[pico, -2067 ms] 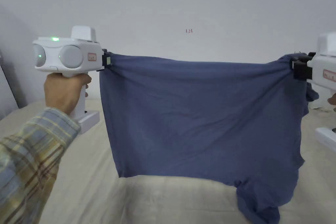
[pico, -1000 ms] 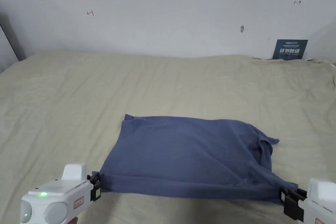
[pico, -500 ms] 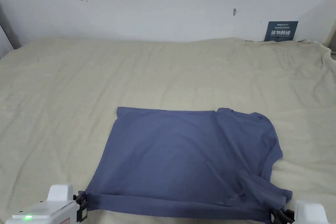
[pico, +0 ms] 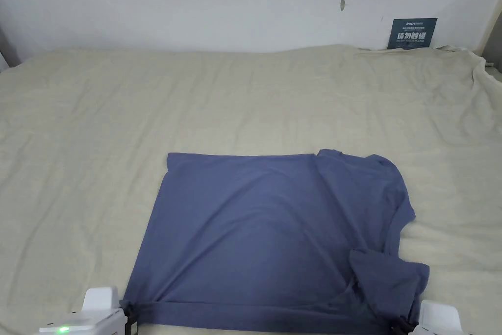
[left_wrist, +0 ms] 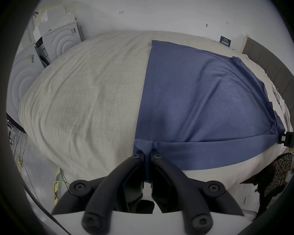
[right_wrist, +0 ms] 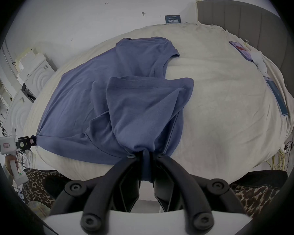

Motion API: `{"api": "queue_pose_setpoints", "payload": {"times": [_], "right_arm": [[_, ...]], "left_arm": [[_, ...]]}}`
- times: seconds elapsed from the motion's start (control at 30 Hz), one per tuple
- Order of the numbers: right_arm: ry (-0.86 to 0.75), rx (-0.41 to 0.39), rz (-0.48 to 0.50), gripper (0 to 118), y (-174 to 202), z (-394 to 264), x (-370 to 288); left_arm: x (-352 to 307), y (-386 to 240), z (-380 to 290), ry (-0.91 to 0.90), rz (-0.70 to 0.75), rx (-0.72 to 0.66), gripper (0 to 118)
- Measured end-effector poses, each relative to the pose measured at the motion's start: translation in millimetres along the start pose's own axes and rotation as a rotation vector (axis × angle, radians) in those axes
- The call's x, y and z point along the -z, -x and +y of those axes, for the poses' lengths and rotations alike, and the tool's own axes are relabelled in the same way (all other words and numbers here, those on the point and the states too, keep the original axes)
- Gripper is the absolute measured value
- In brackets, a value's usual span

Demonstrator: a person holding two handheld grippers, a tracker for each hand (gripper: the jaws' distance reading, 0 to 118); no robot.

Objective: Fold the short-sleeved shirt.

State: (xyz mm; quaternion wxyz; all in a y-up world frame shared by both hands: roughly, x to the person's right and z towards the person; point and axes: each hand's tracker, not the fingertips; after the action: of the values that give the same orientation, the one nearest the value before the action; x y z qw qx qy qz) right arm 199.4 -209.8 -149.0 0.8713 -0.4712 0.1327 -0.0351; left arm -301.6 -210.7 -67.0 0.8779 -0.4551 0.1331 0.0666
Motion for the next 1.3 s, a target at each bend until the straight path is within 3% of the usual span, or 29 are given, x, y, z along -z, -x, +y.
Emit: {"api": "queue_pose_setpoints", "payload": {"times": [0.07,0.13,0.17,0.37,0.7,0.8,0.9,0.93,0.97,1.0,1.1,1.3], "right_arm": [[0.012,-0.024,-0.015,48,4.1,2.6,-7.2],[-0.004,-0.043,-0.022,88,6.7,6.2,-19.4],[-0.046,-0.043,-0.012,96,8.0,9.6,-26.7],[-0.278,-0.042,0.026,99,16.3,52.0,-92.2],[-0.580,-0.124,-0.039,97,39.6,95.9,-151.8],[-0.620,-0.129,-0.067,84,46.9,95.6,-159.0],[-0.654,-0.133,-0.080,41,50.8,92.3,-162.2],[-0.660,-0.131,-0.080,15,43.7,92.7,-158.7],[-0.672,-0.126,-0.086,0,42.9,91.5,-158.3],[-0.682,-0.121,-0.095,0,42.6,90.4,-158.0],[-0.678,-0.113,-0.070,0,38.7,89.1,-156.6],[-0.665,-0.106,-0.072,0,34.4,88.1,-154.0]], "left_arm": [[-7.1,-2.1,5.5,0.002,0.008,-0.025,63],[-16.6,-2.2,10.3,-0.010,0.027,-0.054,106],[-22.7,-2.2,13.5,-0.036,0.025,-0.067,114],[-83.0,-10.4,54.5,-0.281,-0.012,-0.070,115],[-134.7,-42.2,104.3,-0.543,-0.003,-0.045,114],[-138.3,-50.6,99.9,-0.605,0.019,-0.021,104],[-139.8,-53.9,91.5,-0.637,0.000,-0.004,61],[-140.0,-54.7,89.7,-0.636,-0.008,0.005,30],[-139.4,-55.5,88.5,-0.629,-0.017,0.015,11],[-138.8,-55.6,88.4,-0.612,-0.031,0.022,2],[-135.7,-51.3,84.3,-0.554,-0.095,0.012,0],[-126.8,-42.6,82.9,-0.445,-0.090,0.004,0]]}}
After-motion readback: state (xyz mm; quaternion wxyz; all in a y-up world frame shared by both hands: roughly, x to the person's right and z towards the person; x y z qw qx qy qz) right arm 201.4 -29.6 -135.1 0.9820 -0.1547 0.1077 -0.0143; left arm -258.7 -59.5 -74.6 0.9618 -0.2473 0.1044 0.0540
